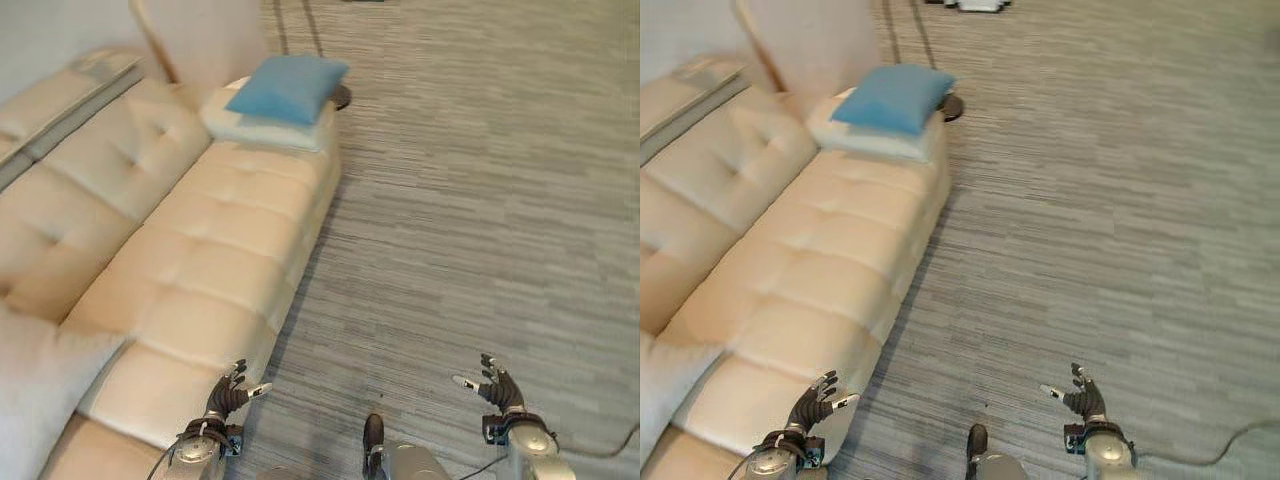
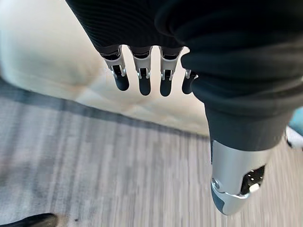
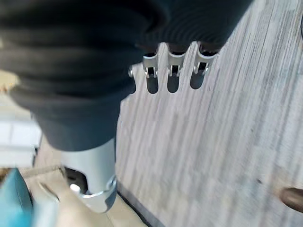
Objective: Pick up all the scattered cushions and arrange them neatly on the sofa.
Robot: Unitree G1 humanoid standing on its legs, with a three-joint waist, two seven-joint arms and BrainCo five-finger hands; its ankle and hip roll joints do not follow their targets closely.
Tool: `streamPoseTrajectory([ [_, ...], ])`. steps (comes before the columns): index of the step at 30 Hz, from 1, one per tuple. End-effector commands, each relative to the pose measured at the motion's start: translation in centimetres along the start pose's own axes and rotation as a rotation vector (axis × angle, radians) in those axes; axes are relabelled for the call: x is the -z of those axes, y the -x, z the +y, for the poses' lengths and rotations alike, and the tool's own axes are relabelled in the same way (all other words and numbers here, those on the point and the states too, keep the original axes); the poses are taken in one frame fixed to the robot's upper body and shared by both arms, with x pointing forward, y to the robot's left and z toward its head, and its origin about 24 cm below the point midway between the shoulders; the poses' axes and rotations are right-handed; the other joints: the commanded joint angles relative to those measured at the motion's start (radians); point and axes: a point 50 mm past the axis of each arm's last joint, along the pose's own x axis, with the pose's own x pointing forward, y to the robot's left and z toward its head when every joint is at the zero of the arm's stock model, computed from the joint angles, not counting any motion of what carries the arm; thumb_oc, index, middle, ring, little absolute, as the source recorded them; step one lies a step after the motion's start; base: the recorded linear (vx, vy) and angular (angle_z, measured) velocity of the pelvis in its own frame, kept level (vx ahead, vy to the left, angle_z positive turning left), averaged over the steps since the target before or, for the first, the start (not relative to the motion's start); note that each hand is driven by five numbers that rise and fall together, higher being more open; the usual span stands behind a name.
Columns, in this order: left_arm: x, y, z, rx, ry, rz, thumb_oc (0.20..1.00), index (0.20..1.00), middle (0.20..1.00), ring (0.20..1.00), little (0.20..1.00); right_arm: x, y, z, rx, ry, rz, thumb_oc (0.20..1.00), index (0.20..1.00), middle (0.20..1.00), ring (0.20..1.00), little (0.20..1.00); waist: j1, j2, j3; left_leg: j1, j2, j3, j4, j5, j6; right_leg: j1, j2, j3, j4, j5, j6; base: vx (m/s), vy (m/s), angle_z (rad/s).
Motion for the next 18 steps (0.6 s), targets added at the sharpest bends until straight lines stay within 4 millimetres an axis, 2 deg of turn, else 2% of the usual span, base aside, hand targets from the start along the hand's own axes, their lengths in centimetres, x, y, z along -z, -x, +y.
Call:
streamPoseTrajectory([
  [1, -1.7, 0.0, 0.4, -0.005, -0.023, -0.087, 1.0, 1.0, 1.0, 1.0, 1.0, -2.4, -0.4, 0.2, 0.001, 0.009, -0.114, 1.0, 1.0, 1.0, 1.0, 1.0, 0.059, -0.018, 0.049, -0.109, -0.037, -0.035, -0.053, 0.076, 0.054, 0.141, -0.028, 0.007, 0.016, -0.146, 0.148, 0.36, -0.012, -0.51],
  [3, -1.7, 0.0, 0.5, -0.003, -0.035, -0.085, 1.0, 1.0, 1.0, 1.0, 1.0, -2.2, -0.4, 0.2, 0.007, 0.009, -0.107, 1.0, 1.0, 1.0, 1.0, 1.0, 0.083, -0.008, 0.053, -0.157, -0.059, -0.085, -0.149, 0.161, 0.037, 0.18, 0.004, 0.033, 0.012, -0.168, 0.142, 0.45, -0.005, -0.47],
  [5, -1.5, 0.1, 0.4, 0.0, -0.04, -0.077, 1.0, 1.0, 1.0, 1.0, 1.0, -1.9, -0.2, 0.2, 0.012, 0.002, -0.1, 1.0, 1.0, 1.0, 1.0, 1.0, 0.098, -0.002, 0.049, -0.198, -0.072, -0.104, -0.245, 0.195, 0.03, 0.225, 0.028, 0.059, 0.006, -0.2, 0.14, 0.47, 0.029, -0.67],
  [7, -1.6, 0.1, 0.7, -0.002, -0.054, -0.078, 1.0, 1.0, 1.0, 1.0, 1.0, -1.6, 0.0, 0.1, 0.016, -0.006, -0.093, 1.0, 1.0, 1.0, 1.0, 1.0, 0.111, -0.005, 0.038, -0.224, -0.073, -0.081, -0.33, 0.222, 0.032, 0.272, 0.035, 0.094, 0.004, -0.229, 0.141, 0.52, 0.081, -0.32],
  [9, -1.5, 0.2, 0.7, -0.001, -0.069, -0.076, 1.0, 1.0, 1.0, 1.0, 1.0, -1.5, 0.2, 0.1, 0.013, -0.003, -0.094, 1.0, 1.0, 1.0, 1.0, 1.0, 0.125, -0.012, 0.03, -0.253, -0.079, -0.076, -0.365, 0.24, 0.035, 0.313, 0.042, 0.128, 0.012, -0.247, 0.143, 0.59, 0.119, -0.3],
  [12, -1.3, 0.5, 1.3, -0.007, -0.081, -0.071, 1.0, 1.0, 1.0, 1.0, 1.0, -1.7, 0.4, 0.5, -0.02, -0.007, -0.108, 1.0, 1.0, 1.0, 1.0, 1.0, 0.15, -0.029, 0.001, -0.261, -0.082, -0.087, -0.336, 0.281, 0.054, 0.369, 0.04, 0.178, 0.048, -0.269, 0.155, 0.69, 0.184, -0.5],
  [13, -1.1, 0.6, 1.4, -0.006, -0.094, -0.061, 1.0, 1.0, 1.0, 1.0, 1.0, -1.6, 0.5, 0.5, -0.027, -0.007, -0.11, 1.0, 1.0, 1.0, 1.0, 1.0, 0.151, -0.045, -0.006, -0.268, -0.096, -0.097, -0.31, 0.306, 0.065, 0.37, 0.025, 0.178, 0.091, -0.239, 0.17, 0.6, 0.172, -0.7],
  [14, -1.0, 0.6, 1.5, -0.007, -0.101, -0.056, 1.0, 1.0, 1.0, 1.0, 1.0, -1.7, 0.5, 0.7, -0.032, -0.002, -0.111, 1.0, 1.0, 1.0, 1.0, 1.0, 0.156, -0.058, -0.011, -0.268, -0.099, -0.097, -0.284, 0.305, 0.071, 0.347, 0.014, 0.178, 0.149, -0.169, 0.194, 0.62, 0.197, -0.58],
  [15, -1.0, 0.6, 1.7, -0.013, -0.104, -0.057, 1.0, 1.0, 1.0, 1.0, 1.0, -1.8, 0.5, 1.0, -0.054, 0.002, -0.117, 1.0, 1.0, 1.0, 1.0, 1.0, 0.161, -0.084, -0.006, -0.266, -0.119, -0.093, -0.234, 0.278, 0.086, 0.315, -0.004, 0.186, 0.262, -0.045, 0.245, 0.49, 0.162, -0.57],
  [17, -1.4, 0.4, 2.0, -0.01, -0.123, -0.063, 1.0, 1.0, 1.0, 1.0, 1.0, -2.4, 0.2, 1.4, -0.076, -0.001, -0.136, 1.0, 1.0, 1.0, 1.0, 1.0, 0.152, -0.075, 0.01, -0.224, -0.103, -0.094, -0.221, 0.235, 0.105, 0.2, -0.017, 0.18, 0.455, 0.083, 0.29, 0.46, 0.2, -0.47],
  [18, -1.6, 0.3, 2.2, -0.024, -0.124, -0.07, 1.0, 1.0, 1.0, 1.0, 1.0, -3.0, 0.0, 2.1, -0.091, 0.002, -0.16, 1.0, 1.0, 1.0, 1.0, 1.0, 0.136, -0.055, 0.03, -0.14, -0.089, -0.095, -0.244, 0.188, 0.129, 0.089, -0.047, 0.126, 0.578, 0.09, 0.279, 0.37, 0.199, -0.34],
])
